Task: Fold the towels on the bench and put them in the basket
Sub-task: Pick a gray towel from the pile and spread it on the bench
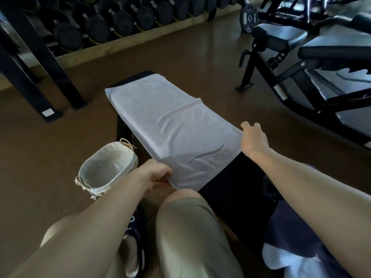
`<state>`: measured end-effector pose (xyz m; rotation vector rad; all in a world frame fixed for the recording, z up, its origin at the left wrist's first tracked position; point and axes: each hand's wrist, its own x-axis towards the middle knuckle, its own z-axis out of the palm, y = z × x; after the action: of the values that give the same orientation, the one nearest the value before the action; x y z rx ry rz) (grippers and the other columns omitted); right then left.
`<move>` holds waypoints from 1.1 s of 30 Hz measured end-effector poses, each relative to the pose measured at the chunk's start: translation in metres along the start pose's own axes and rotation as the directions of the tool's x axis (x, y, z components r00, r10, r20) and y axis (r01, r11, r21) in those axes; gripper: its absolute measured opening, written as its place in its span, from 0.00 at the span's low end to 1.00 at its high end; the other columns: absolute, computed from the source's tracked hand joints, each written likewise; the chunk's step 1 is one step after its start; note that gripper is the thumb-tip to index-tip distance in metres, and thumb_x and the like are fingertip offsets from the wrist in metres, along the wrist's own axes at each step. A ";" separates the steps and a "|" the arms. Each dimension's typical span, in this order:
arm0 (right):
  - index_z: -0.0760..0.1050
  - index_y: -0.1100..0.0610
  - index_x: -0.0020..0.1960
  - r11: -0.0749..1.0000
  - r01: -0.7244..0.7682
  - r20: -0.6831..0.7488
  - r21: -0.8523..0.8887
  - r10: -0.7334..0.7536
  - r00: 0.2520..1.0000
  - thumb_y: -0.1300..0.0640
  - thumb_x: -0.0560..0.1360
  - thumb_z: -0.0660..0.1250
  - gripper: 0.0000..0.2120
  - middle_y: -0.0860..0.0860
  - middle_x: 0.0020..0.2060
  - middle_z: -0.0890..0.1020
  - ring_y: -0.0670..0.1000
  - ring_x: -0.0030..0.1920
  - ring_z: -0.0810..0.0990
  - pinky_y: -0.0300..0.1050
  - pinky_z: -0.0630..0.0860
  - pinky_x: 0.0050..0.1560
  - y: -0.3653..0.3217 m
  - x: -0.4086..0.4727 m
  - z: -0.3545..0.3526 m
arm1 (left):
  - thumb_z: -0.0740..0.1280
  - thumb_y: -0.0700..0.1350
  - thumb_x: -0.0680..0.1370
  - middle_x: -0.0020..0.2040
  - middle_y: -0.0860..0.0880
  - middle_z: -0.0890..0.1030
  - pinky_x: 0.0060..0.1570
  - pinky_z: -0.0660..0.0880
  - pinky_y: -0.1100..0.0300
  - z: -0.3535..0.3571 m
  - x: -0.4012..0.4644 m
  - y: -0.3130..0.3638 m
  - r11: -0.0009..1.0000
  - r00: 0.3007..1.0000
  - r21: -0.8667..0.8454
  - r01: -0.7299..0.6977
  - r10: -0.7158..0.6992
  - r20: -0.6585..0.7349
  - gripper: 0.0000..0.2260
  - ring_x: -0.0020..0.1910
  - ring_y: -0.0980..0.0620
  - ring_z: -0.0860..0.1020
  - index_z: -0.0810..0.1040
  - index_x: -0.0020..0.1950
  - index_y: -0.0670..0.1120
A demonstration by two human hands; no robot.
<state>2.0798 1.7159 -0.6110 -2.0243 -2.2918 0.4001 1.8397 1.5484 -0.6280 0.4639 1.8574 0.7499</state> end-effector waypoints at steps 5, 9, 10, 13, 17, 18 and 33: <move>0.65 0.59 0.77 0.998 -0.065 -0.012 0.013 0.065 0.998 0.66 0.82 0.60 0.23 0.63 0.72 0.68 0.65 0.66 0.75 0.56 0.76 0.61 0.010 0.004 -0.006 | 0.68 0.30 0.77 0.42 0.40 0.82 0.28 0.80 0.57 0.011 -0.002 0.000 0.999 0.998 -0.015 0.047 -0.046 0.047 0.05 0.37 0.45 0.83 0.78 0.49 0.38; 0.66 0.60 0.75 0.992 -0.126 0.041 -0.020 0.127 0.991 0.61 0.83 0.62 0.21 0.63 0.70 0.71 0.64 0.65 0.76 0.56 0.77 0.60 0.019 0.007 -0.003 | 0.69 0.31 0.76 0.42 0.41 0.83 0.35 0.83 0.54 0.017 0.002 0.000 0.998 0.992 -0.002 0.066 -0.066 0.106 0.09 0.36 0.47 0.84 0.79 0.55 0.38; 0.66 0.60 0.74 0.990 -0.137 0.044 -0.034 0.138 0.989 0.60 0.83 0.63 0.21 0.62 0.69 0.72 0.63 0.65 0.76 0.56 0.77 0.60 0.021 0.008 -0.003 | 0.70 0.31 0.76 0.42 0.41 0.84 0.37 0.83 0.53 0.018 0.003 0.000 0.998 0.991 0.019 0.065 -0.067 0.113 0.11 0.36 0.47 0.85 0.79 0.57 0.38; 0.66 0.58 0.73 0.981 -0.152 0.039 -0.123 0.158 0.987 0.56 0.82 0.65 0.21 0.61 0.68 0.73 0.62 0.66 0.74 0.57 0.76 0.61 0.023 0.009 -0.004 | 0.72 0.34 0.74 0.43 0.41 0.84 0.42 0.84 0.51 0.017 0.002 0.001 0.995 0.991 0.080 0.059 -0.068 0.116 0.14 0.36 0.46 0.86 0.78 0.59 0.38; 0.66 0.56 0.73 0.950 -0.035 -0.068 -0.311 0.015 0.998 0.55 0.80 0.67 0.23 0.60 0.68 0.73 0.61 0.68 0.72 0.57 0.72 0.65 0.013 0.004 -0.004 | 0.77 0.42 0.70 0.58 0.38 0.76 0.40 0.80 0.54 0.014 -0.004 0.006 0.962 0.997 0.270 -0.024 0.044 -0.066 0.34 0.50 0.42 0.82 0.60 0.67 0.39; 0.67 0.56 0.73 0.944 0.029 -0.098 -0.330 -0.065 0.993 0.55 0.80 0.66 0.23 0.60 0.68 0.73 0.61 0.68 0.72 0.56 0.72 0.66 0.008 0.002 -0.002 | 0.76 0.44 0.71 0.62 0.39 0.72 0.43 0.76 0.54 0.015 -0.006 0.009 0.887 0.972 0.453 -0.090 0.178 -0.154 0.34 0.57 0.41 0.78 0.58 0.68 0.40; 0.44 0.47 0.84 0.997 0.032 0.057 -0.072 -0.028 0.998 0.39 0.85 0.41 0.30 0.56 0.83 0.45 0.58 0.83 0.42 0.59 0.41 0.81 -0.008 -0.048 0.053 | 0.53 0.72 0.78 0.83 0.50 0.35 0.79 0.43 0.47 -0.008 0.022 0.019 0.141 0.878 0.922 -0.361 0.385 0.285 0.37 0.82 0.48 0.36 0.39 0.82 0.64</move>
<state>2.0670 1.6593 -0.6539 -2.0333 -2.4009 0.3821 1.8236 1.5737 -0.6280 1.8213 2.0569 -0.2925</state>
